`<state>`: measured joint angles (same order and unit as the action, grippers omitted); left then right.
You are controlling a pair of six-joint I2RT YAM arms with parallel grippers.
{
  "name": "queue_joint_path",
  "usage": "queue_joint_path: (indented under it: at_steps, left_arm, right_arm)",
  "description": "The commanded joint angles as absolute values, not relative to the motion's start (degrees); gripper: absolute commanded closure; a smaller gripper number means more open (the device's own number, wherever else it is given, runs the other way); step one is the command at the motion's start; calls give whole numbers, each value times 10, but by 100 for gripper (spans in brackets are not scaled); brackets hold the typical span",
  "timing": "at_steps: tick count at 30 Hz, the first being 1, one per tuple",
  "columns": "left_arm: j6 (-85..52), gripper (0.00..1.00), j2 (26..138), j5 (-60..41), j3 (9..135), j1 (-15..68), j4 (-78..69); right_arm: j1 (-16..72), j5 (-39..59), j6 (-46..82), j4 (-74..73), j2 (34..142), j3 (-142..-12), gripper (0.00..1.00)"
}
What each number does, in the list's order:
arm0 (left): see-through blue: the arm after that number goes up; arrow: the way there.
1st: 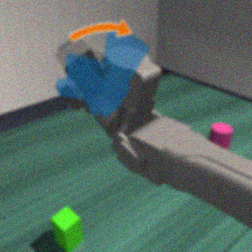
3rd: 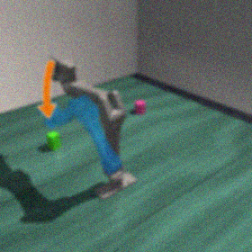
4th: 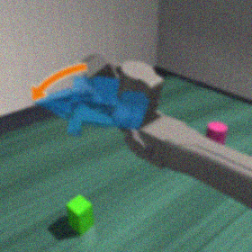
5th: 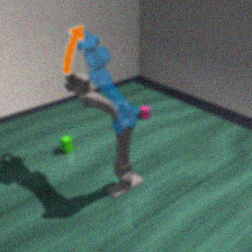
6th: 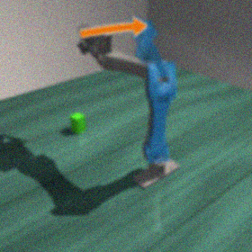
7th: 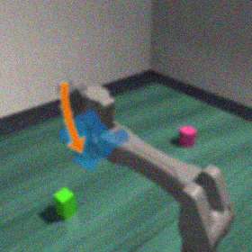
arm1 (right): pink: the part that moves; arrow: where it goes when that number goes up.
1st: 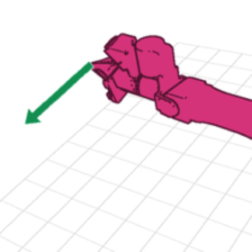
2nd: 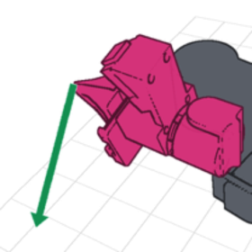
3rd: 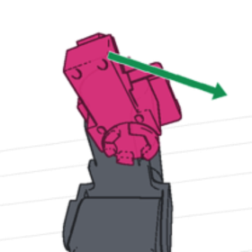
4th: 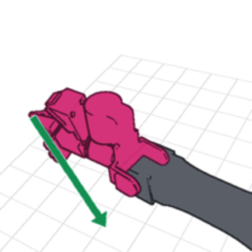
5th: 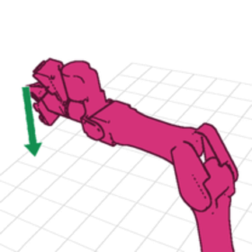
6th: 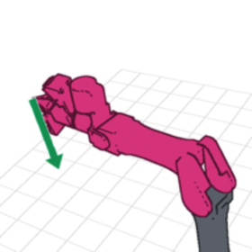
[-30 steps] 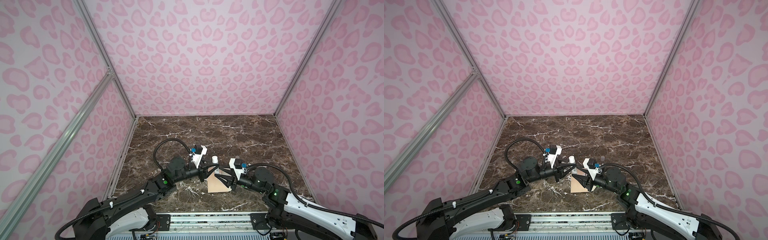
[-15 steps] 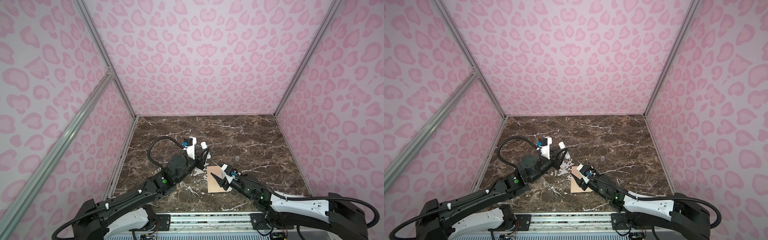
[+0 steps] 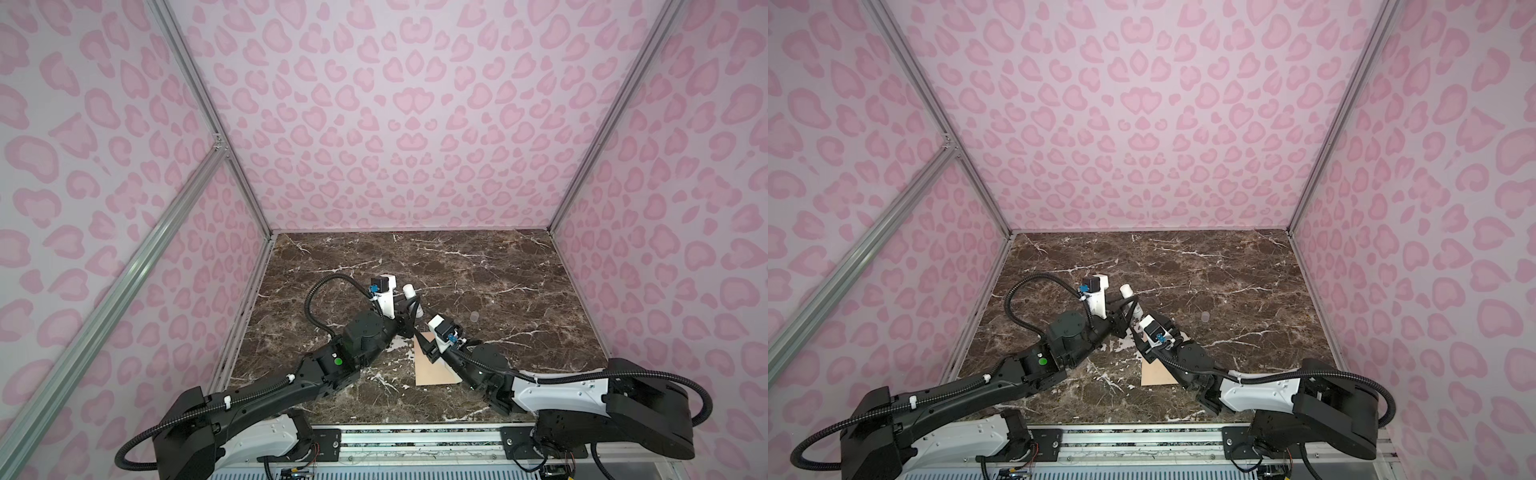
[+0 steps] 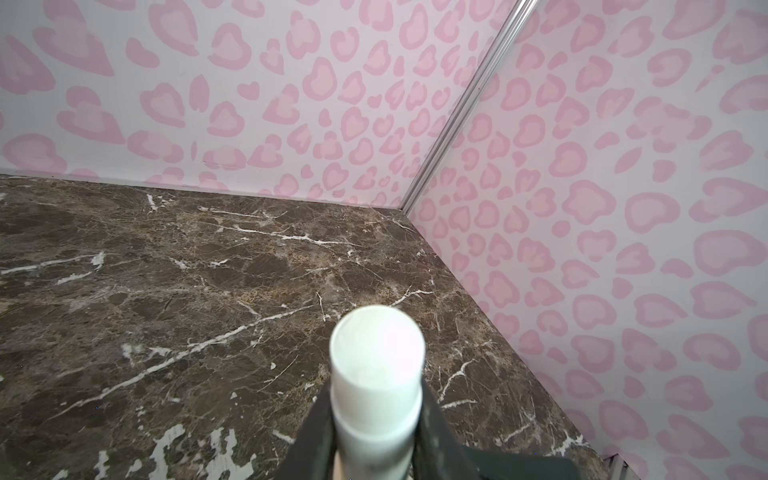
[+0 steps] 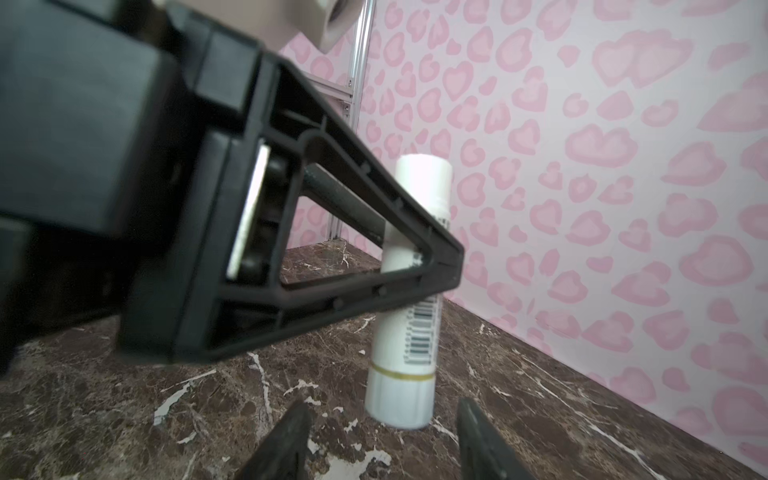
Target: Place the letter into the envelope and seal it
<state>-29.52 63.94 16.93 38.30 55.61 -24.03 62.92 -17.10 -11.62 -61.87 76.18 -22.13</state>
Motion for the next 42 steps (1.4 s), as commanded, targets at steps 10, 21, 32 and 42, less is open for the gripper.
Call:
queue_joint_path:
  at_steps: [10,21,32,42]
  left_arm:
    - [-302,96,644,168,389,559,-272]
    - [-301,96,647,162,393,559,-265]
    - [-275,96,629,107,395,557,-233]
    - [-283,96,584,89,360,549,-238]
  right_arm:
    - [630,-217,-125,-644,796,-246,57]
    - [630,-217,-122,-625,796,-254,79]
    - [630,-112,-69,-534,718,-259,92]
    - [630,-76,-47,-394,615,-256,64]
